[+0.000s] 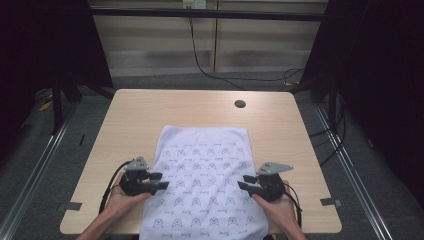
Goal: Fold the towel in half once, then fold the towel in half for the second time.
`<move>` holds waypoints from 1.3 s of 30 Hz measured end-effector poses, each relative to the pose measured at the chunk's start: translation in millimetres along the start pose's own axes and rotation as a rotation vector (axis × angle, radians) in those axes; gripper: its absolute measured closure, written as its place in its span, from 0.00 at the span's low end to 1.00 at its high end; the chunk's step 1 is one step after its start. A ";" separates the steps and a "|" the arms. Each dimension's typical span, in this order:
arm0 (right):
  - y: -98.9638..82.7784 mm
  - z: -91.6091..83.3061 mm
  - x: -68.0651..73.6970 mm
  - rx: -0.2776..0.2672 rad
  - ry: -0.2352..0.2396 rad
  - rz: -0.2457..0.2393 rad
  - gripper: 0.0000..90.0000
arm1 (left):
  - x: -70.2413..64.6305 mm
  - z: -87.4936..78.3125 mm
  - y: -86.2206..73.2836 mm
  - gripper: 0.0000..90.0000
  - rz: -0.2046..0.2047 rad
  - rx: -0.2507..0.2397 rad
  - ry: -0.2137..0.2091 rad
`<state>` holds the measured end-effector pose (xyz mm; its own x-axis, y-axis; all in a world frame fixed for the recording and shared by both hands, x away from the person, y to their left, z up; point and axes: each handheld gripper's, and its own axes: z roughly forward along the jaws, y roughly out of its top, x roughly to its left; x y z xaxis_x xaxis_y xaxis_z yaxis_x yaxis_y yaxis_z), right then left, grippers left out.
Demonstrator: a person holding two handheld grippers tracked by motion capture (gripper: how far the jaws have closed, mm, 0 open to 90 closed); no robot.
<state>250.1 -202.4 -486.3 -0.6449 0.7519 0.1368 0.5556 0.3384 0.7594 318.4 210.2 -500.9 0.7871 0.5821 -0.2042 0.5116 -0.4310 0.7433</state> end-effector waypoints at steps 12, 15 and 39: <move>10.6 34.8 -21.6 0.057 -0.047 0.019 0.68 | 18.2 14.9 9.4 0.55 -0.006 -0.015 0.027; -5.8 14.8 -12.5 0.064 -0.034 0.018 0.68 | 4.3 10.5 2.2 0.55 0.015 -0.006 -0.019; -11.4 -21.5 -4.2 -0.004 0.019 0.034 0.55 | -4.3 -11.2 15.6 0.53 -0.005 -0.050 -0.036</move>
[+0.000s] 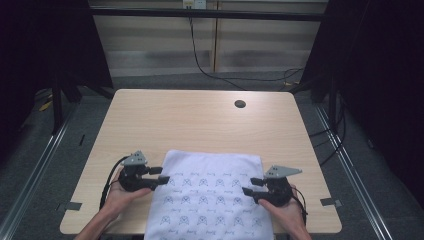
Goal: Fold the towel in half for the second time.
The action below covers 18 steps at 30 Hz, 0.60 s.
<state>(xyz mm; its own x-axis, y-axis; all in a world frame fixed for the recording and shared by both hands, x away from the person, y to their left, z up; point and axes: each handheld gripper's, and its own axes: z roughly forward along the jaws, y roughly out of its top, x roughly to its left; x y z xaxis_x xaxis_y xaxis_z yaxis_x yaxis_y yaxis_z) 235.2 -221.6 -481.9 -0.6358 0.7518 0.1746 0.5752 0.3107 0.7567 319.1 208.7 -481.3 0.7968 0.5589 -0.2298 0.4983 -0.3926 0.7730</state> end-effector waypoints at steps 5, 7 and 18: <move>17.0 20.6 -31.8 -0.001 -0.070 0.012 0.52 | 19.3 12.9 10.1 0.52 -0.038 -0.031 0.056; 22.0 26.9 -43.4 -0.006 -0.078 0.022 0.50 | 22.9 17.8 12.0 0.51 -0.034 -0.024 0.069; 19.7 45.4 -69.1 0.022 -0.162 0.041 0.50 | 32.3 39.4 6.3 0.56 -0.047 0.036 0.095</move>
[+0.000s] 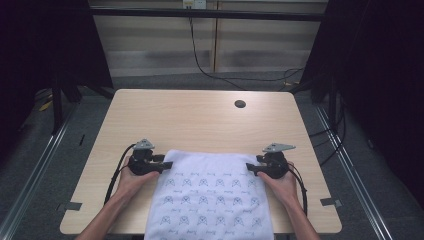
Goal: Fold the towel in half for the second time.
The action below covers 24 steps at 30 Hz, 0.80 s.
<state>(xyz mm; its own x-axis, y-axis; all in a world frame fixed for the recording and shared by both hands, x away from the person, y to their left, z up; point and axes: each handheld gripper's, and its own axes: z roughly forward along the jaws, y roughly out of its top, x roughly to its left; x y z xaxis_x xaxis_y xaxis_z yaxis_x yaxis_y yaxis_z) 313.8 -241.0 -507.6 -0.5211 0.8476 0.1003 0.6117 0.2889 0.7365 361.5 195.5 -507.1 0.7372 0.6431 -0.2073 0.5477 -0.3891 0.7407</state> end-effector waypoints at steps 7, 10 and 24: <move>-2.9 -3.1 5.7 0.002 0.014 -0.017 0.96 | -6.0 -0.9 -2.5 0.96 0.041 0.025 -0.048; -2.8 -3.3 6.2 -0.009 0.051 0.018 0.98 | -3.9 -7.9 -0.1 0.96 0.009 -0.027 -0.086; 59.8 -42.3 -7.4 -0.244 0.147 0.057 0.99 | 10.6 -52.7 59.3 0.96 -0.022 -0.241 -0.084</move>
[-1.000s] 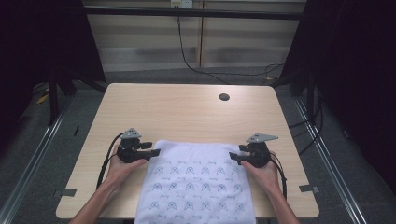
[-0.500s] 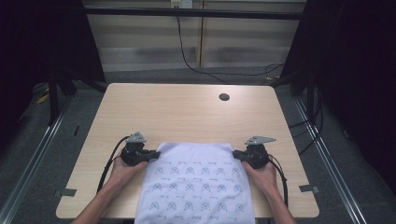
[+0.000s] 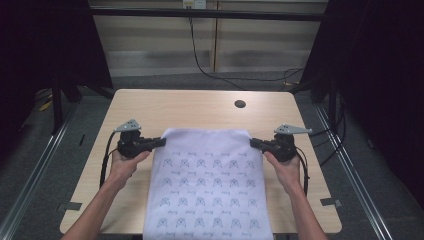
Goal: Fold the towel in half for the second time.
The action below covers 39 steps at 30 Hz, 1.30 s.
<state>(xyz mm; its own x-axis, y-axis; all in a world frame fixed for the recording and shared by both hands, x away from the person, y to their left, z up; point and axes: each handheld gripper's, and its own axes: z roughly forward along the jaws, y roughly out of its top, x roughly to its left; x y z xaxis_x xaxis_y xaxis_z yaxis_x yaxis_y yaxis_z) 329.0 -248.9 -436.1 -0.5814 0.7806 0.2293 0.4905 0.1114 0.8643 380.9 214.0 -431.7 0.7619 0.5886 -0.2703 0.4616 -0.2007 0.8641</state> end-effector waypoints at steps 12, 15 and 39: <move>69.3 -9.0 -11.6 -0.090 0.002 -0.025 0.99 | 7.1 -4.4 50.2 0.96 0.002 -0.093 0.033; 86.8 -10.8 -11.7 -0.115 -0.002 -0.032 0.99 | 6.3 -7.6 68.1 0.96 0.019 -0.110 0.039; 55.1 -68.7 35.6 -0.141 0.061 -0.112 0.99 | -43.9 -58.0 34.0 0.97 0.080 -0.159 -0.065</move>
<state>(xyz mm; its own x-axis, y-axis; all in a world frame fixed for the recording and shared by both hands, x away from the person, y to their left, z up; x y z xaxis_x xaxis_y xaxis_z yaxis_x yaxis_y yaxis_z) 290.8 -257.2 -349.5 -0.6675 0.7291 0.1509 0.3268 0.1048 0.9392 336.8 226.8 -365.9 0.8235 0.5229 -0.2202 0.3244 -0.1155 0.9388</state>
